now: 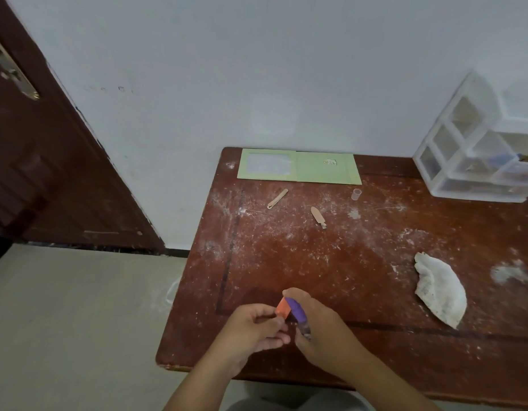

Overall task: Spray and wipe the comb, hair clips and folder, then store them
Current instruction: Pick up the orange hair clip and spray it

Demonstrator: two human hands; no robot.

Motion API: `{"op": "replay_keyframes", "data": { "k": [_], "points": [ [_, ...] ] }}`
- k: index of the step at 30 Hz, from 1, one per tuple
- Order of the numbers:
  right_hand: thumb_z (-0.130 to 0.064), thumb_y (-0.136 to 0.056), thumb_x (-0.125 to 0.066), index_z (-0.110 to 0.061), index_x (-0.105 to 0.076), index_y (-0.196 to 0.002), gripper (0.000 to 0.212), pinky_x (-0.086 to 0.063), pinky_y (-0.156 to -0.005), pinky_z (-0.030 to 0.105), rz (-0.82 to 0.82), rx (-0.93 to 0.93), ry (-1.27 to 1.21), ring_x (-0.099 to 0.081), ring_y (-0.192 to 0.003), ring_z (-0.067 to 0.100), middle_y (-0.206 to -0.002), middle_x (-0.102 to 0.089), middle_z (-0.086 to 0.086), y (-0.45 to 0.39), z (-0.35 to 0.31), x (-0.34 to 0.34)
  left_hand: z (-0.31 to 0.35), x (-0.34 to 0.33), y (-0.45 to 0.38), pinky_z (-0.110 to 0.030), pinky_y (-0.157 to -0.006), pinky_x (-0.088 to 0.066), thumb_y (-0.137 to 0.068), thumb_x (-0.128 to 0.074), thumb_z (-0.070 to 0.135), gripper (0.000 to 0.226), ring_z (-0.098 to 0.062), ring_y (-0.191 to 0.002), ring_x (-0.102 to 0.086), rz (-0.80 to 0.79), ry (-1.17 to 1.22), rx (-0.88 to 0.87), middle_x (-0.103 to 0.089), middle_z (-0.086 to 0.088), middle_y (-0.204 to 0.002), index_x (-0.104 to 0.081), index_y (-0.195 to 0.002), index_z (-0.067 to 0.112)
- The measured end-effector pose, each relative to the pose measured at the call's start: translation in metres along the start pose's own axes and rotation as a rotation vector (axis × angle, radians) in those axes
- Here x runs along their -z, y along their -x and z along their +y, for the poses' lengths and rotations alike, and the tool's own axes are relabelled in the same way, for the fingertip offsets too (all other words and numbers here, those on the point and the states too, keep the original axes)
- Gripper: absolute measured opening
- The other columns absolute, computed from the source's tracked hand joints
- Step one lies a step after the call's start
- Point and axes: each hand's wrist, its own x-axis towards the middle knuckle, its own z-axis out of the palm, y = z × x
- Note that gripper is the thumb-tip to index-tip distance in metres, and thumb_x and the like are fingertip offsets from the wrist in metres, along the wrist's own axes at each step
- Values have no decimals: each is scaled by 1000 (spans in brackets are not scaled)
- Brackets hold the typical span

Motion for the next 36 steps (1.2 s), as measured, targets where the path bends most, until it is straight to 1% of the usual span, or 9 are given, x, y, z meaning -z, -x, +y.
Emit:
{"op": "replay_keyframes", "data": {
  "k": [2,4,8,12,17,21,24,28,36],
  "points": [
    [-8,-89,-49,-27,-26,-136,56,-35,-74,3,16,-3,5,-48,-80,-3,-121,-47,-8,0,2,-3,0,1,2,-13,-54,-51,-89,-51,3,14,-4,-53,-65,-5,-7,-2,-65,-6,-74,-63,-86,9],
    [-7,-88,-50,-25,-29,-134,53,-36,-70,4,15,2,3,-46,-74,-7,-103,-43,-18,1,4,-6,-1,3,3,-13,-54,-51,-89,-51,3,14,-4,-54,-65,-5,-7,-9,-65,-6,-74,-63,-85,9],
    [-7,-87,-49,-30,-29,-129,52,-38,-65,14,-41,4,-23,-44,-64,1,-85,-37,-23,2,6,-9,-3,6,6,-13,-55,-51,-89,-51,3,15,-4,-55,-66,-8,4,-22,-65,-5,-74,-63,-86,10],
    [-7,-88,-51,-40,-20,-124,58,-39,-60,9,3,-38,-71,-47,-61,1,-80,-39,-20,3,6,-4,-5,7,6,-13,-53,-51,-89,-52,2,13,-5,-55,-66,15,15,-18,-66,-5,-73,-62,-89,8],
    [-9,-89,-53,-25,-29,-128,48,-40,-60,8,62,-84,-70,-47,-62,0,-79,-39,-20,5,5,0,-7,4,8,-15,-55,-53,-88,-53,3,13,-7,-57,-66,17,8,-8,-68,-2,-69,-63,-87,11],
    [-8,-88,-54,-40,-21,-119,56,-41,-51,10,28,-106,-183,-50,-56,-13,-71,-43,-12,8,4,4,-8,2,10,-16,-53,-52,-89,-53,4,13,-7,-56,-66,16,34,-18,-68,-3,-70,-62,-87,13],
    [-11,-88,-55,-44,-19,-117,57,-41,-55,10,-37,-87,-190,-49,-62,-17,-77,-44,-13,15,2,5,-9,0,10,-16,-52,-52,-89,-52,4,14,-7,-54,-65,23,74,-13,-67,-4,-70,-63,-88,12],
    [-9,-88,-55,-37,-25,-116,49,-38,-62,6,-39,-26,-207,-46,-74,-26,-82,-39,-23,22,-4,2,-9,-3,11,-15,-49,-50,-90,-50,5,15,-6,-51,-64,30,107,-7,-66,-5,-69,-64,-88,10],
    [-5,-85,-59,-46,-29,-109,56,-39,-59,10,31,-31,-308,-50,-58,-6,-72,-47,-9,24,4,6,-12,-5,11,-16,-45,-52,-92,-47,7,19,-8,-45,-62,116,288,3,-60,-9,-68,-65,-87,11]
  ]
}}
